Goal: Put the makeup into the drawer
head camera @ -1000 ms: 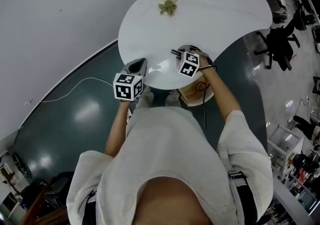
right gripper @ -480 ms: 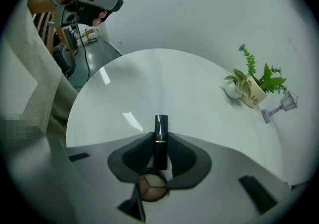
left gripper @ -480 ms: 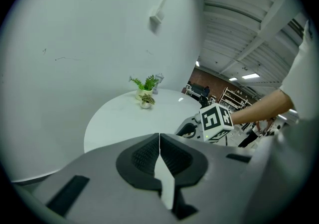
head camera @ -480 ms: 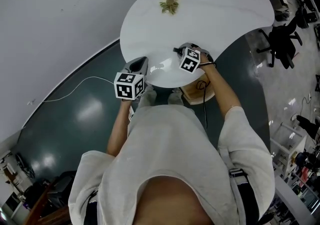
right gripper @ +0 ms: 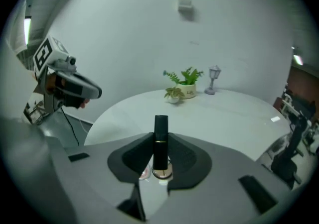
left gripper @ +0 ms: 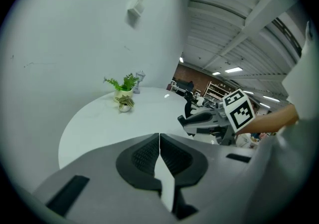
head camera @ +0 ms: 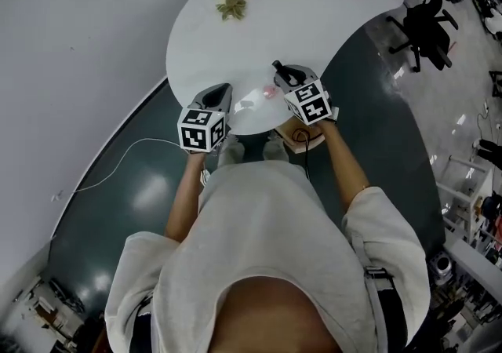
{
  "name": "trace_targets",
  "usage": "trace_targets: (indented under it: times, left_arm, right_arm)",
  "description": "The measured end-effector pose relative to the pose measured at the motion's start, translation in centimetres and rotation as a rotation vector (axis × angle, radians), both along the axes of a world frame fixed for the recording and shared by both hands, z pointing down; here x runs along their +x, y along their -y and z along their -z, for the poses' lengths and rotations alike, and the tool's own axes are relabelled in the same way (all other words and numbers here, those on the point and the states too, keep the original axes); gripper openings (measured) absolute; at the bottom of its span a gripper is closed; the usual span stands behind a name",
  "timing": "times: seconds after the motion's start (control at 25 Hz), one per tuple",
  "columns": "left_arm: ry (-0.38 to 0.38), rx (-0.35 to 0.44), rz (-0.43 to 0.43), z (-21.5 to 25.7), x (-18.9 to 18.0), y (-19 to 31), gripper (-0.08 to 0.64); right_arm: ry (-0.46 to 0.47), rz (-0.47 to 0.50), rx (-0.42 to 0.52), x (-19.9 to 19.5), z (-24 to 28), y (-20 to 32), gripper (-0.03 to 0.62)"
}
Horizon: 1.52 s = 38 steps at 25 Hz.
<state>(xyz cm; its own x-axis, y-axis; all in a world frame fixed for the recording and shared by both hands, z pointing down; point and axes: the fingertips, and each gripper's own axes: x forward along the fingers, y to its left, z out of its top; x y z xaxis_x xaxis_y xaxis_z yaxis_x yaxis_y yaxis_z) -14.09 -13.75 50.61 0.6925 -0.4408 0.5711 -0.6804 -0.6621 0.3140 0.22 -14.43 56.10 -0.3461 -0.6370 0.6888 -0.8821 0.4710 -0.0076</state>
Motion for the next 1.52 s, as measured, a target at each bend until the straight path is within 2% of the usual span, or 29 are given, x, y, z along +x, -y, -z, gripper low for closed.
trace_targets:
  times: [0.24, 0.44, 0.6, 0.92, 1.52]
  left_arm:
    - [-0.013, 0.011, -0.154, 0.2, 4.9, -0.7, 0.011]
    - [-0.020, 0.012, -0.284, 0.5, 8.7, -1.9, 0.012]
    - [-0.024, 0.011, -0.359, 0.3, 11.2, -2.8, 0.012]
    - [-0.002, -0.009, -0.418, -0.5, 13.4, -3.9, 0.012]
    - [0.066, -0.049, -0.355, -2.8, 11.9, -1.5, 0.012]
  right_arm:
    - [0.131, -0.310, 0.097, 5.3, 3.9, -3.6, 0.087]
    - [0.174, -0.553, 0.133, 9.4, 5.4, -8.6, 0.087]
    - [0.180, -0.675, 0.115, 11.8, 4.4, -12.1, 0.087]
    - [0.249, -0.821, -0.002, 12.8, -1.3, -15.7, 0.087]
    - [0.333, -0.972, -0.366, 12.4, -18.7, -14.7, 0.087]
